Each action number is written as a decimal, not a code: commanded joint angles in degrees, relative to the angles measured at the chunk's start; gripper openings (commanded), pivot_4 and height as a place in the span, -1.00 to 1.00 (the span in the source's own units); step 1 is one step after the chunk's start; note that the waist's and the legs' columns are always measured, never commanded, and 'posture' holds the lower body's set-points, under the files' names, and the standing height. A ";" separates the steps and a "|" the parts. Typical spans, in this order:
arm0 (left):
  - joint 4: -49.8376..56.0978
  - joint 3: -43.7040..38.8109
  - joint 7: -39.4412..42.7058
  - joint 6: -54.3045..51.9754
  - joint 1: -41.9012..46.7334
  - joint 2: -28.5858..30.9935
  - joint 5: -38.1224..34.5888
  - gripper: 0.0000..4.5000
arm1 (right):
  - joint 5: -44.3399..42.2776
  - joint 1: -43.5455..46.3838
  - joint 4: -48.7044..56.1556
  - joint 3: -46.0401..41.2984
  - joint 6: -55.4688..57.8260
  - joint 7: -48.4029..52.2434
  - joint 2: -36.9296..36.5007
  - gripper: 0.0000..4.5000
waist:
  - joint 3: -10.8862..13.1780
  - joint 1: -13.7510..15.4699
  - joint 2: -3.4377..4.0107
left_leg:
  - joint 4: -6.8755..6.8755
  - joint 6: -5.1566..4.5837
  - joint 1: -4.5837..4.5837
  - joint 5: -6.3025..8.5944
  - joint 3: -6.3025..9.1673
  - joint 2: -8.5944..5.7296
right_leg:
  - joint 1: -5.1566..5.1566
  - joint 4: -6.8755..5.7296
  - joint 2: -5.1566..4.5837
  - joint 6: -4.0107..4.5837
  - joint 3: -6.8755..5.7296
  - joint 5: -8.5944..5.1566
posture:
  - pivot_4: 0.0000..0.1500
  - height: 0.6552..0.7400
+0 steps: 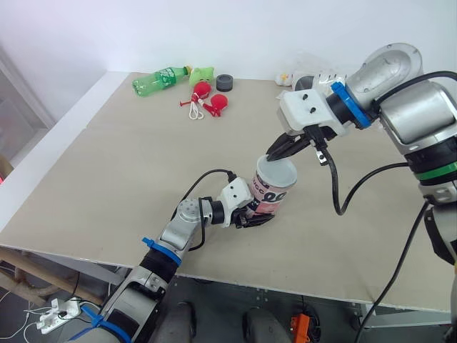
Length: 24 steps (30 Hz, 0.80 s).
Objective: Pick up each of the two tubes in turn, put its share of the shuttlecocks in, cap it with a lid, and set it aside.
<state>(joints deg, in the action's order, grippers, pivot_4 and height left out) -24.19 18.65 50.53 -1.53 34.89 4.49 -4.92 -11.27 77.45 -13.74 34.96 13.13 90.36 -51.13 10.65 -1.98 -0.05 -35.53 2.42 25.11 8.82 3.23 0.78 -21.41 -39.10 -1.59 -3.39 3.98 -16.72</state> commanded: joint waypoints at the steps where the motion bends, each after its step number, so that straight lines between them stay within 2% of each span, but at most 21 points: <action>1: -0.38 0.85 0.57 -0.37 -0.12 0.38 1.07 0.32 | 0.87 0.29 0.65 -0.40 -1.13 2.14 -1.68 -0.96 | 0.00 0.00 0.00 | 0.00 0.00 0.00 0.00 0.00 0.00 | 0.00 0.00 0.00 0.00 0.00 0.00 | 1.00 1.00; 10: 0.05 0.90 0.60 -0.64 -0.35 0.60 1.05 0.32 | -0.89 0.12 1.68 -0.52 -0.79 2.14 -2.07 -0.96 | 0.00 0.01 0.00 | 0.00 0.00 0.00 0.00 -0.01 0.00 | 0.00 0.00 -0.01 0.00 0.00 0.00 | 1.00 1.00; 24: 0.36 1.02 0.70 -0.85 -0.46 0.67 0.99 0.32 | 1.96 -0.54 0.77 -0.89 -2.61 2.14 -1.54 -0.96 | 0.00 0.01 0.00 | 0.00 0.00 0.00 0.00 0.00 0.00 | 0.00 0.00 0.00 0.00 0.00 0.00 | 1.00 1.00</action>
<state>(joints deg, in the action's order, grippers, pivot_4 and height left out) -24.04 18.79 50.54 -1.69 34.93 4.61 -4.93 -11.46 77.05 -13.13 35.04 11.49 90.36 -52.11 10.65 -1.97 -0.05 -35.53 2.42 25.11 8.82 3.23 0.78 -21.41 -39.09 -1.59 -3.39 3.98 -16.72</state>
